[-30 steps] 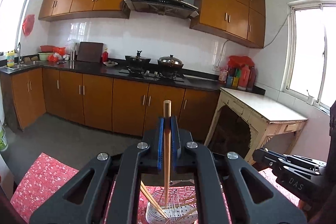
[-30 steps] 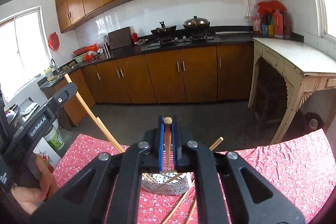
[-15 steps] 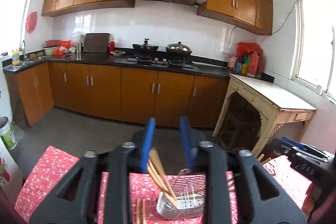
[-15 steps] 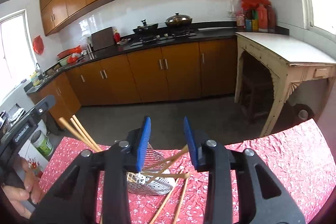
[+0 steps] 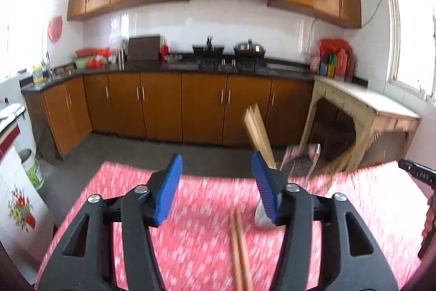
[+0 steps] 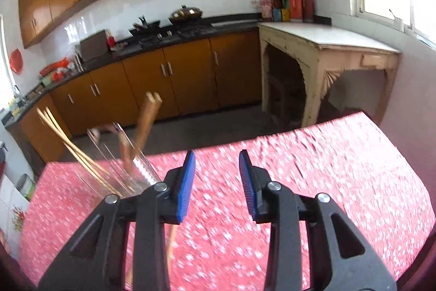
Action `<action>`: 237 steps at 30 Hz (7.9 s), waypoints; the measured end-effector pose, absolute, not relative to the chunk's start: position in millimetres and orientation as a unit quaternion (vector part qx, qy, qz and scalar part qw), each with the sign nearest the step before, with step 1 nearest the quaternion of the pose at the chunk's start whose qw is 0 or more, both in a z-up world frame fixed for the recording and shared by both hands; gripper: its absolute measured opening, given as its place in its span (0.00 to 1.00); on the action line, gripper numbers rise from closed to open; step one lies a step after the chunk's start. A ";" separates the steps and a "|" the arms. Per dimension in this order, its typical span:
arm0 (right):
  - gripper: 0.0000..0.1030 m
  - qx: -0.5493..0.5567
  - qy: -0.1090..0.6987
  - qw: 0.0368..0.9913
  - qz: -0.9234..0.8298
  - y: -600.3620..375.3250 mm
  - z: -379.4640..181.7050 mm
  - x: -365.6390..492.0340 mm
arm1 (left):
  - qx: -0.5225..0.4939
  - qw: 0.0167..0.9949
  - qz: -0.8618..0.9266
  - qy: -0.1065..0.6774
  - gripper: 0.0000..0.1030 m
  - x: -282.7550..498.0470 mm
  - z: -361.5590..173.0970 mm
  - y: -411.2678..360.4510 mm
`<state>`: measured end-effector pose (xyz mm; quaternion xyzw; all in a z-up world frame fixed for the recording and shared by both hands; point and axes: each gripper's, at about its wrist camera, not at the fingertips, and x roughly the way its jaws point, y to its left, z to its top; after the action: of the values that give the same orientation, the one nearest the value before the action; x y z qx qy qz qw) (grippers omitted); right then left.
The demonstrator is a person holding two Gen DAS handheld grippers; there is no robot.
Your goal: Organize utensils
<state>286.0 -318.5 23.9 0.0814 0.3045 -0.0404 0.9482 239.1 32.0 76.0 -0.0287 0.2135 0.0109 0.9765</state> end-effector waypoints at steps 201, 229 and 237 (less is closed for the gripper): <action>0.07 0.103 0.233 0.959 0.120 -213.4 122.1 356.5 | -0.072 0.986 -0.036 0.146 0.07 329.4 141.2 -46.7; 0.41 0.096 0.212 0.971 0.056 -236.0 124.3 336.9 | -0.082 0.987 0.008 0.139 0.46 315.9 151.2 -24.0; 0.41 0.081 0.197 0.977 0.007 -268.3 107.3 291.4 | -0.067 0.987 0.023 0.144 0.48 278.2 133.6 2.9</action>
<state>291.4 -268.3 107.3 0.0808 0.1969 0.0067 0.9771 278.2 2.9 133.6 -0.0672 0.1441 0.0232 0.9870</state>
